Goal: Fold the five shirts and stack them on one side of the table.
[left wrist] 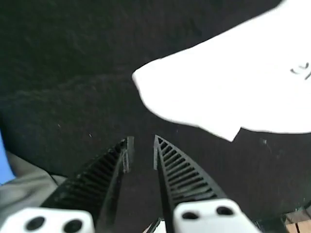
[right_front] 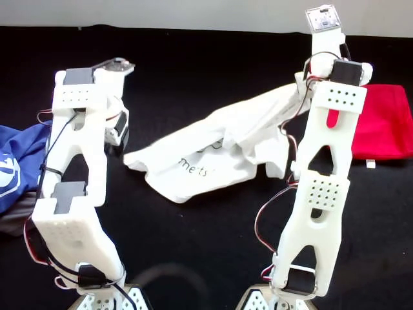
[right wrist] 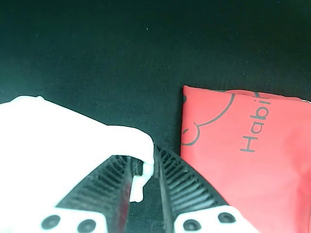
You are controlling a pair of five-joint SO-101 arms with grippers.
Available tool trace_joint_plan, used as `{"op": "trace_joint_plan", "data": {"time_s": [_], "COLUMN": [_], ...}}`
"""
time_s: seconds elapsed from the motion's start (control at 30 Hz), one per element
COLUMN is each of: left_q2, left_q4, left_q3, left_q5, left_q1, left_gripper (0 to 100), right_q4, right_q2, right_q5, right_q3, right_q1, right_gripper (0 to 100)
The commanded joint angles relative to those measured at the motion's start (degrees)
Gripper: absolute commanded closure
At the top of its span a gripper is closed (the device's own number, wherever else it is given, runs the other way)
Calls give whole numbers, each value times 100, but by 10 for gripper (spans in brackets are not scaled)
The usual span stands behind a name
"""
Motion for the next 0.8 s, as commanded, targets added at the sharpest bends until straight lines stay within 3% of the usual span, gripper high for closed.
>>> {"op": "trace_joint_plan", "data": {"time_s": [0.0,0.2,0.5,0.6,0.77], "left_q2": [-145,576,1464,1437,1305], "left_q4": [-580,-1415,-1424,-1213,-352], "left_q3": [-22,-66,-66,-75,-945], "left_q5": [-9,413,404,404,404], "left_q1": [13,154,391,418,426], "left_gripper": [909,909,909,906,802], "right_q4": [-119,-75,-75,-75,-75], "right_q2": [-48,-48,-48,-48,-48], "right_q5": [53,53,53,53,53], "right_q3": [-215,-215,-215,-215,-215], "right_q1": [84,84,92,92,84], "right_gripper": [991,991,991,991,991]}}
